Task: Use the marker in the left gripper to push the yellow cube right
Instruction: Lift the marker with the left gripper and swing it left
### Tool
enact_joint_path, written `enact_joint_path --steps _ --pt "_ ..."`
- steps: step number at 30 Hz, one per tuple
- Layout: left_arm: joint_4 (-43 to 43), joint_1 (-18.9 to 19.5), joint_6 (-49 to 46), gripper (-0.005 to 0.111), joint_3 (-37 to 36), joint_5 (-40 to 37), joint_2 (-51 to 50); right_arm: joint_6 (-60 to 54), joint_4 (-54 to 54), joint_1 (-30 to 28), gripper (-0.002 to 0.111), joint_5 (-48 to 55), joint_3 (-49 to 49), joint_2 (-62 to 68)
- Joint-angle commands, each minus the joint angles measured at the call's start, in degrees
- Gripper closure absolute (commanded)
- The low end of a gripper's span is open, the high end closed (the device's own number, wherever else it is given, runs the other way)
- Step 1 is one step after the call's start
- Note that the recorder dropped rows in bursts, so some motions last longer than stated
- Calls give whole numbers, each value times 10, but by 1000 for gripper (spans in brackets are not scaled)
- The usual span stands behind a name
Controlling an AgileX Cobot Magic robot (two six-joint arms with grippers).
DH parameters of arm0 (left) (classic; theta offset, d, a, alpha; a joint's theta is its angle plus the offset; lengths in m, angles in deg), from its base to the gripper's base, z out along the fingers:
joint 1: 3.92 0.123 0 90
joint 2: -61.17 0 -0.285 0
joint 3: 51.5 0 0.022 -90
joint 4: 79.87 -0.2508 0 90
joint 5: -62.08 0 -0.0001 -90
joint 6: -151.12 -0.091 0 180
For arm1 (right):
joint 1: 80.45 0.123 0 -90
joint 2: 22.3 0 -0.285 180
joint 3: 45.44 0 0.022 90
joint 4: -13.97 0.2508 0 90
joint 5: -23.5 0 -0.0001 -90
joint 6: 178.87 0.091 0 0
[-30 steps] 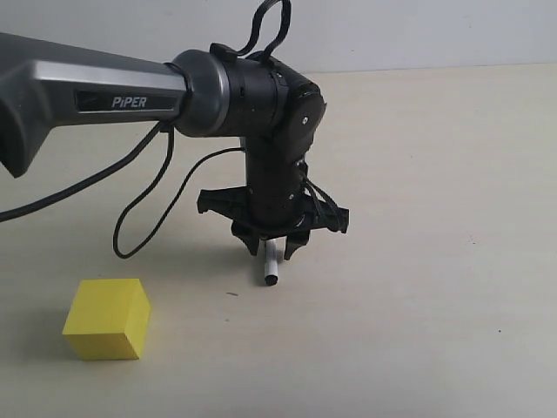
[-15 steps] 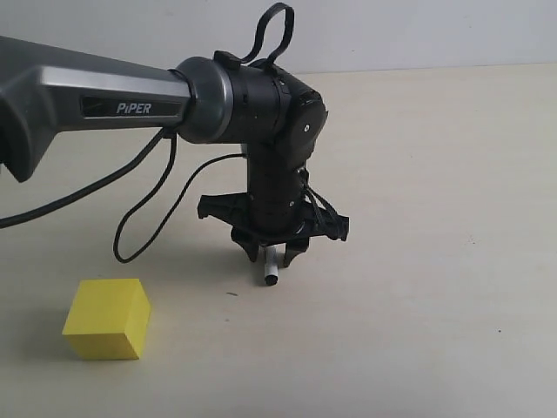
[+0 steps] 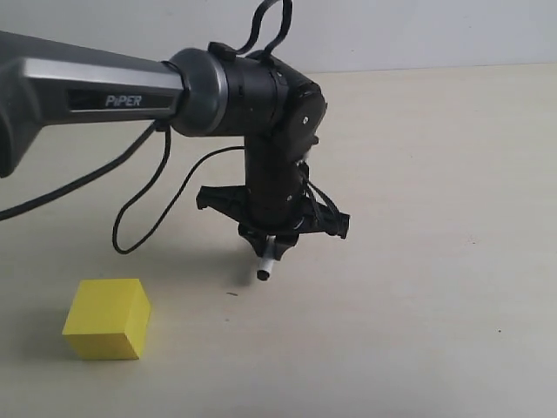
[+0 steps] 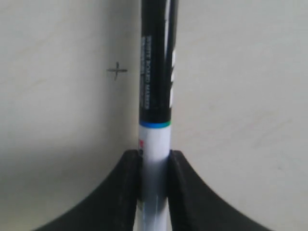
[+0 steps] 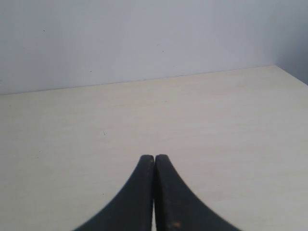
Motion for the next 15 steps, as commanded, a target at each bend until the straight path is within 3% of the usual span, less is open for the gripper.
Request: enact_joint_path --steps 1,4,7,11,15 --pt "-53 -2 -14 107 0 -42 74 0 -3 -4 108 -4 -2 -3" --pt "-96 -2 -15 107 -4 -95 130 0 -3 -4 108 -4 -2 -3" --pt "-115 -2 -38 107 -28 -95 194 0 -3 -4 108 -4 -2 -3" --pt "-127 -1 -73 107 -107 -95 287 0 -3 -4 108 -4 -2 -3" --pt "-127 35 -105 107 -194 -95 387 0 -3 -4 108 -4 -2 -3"
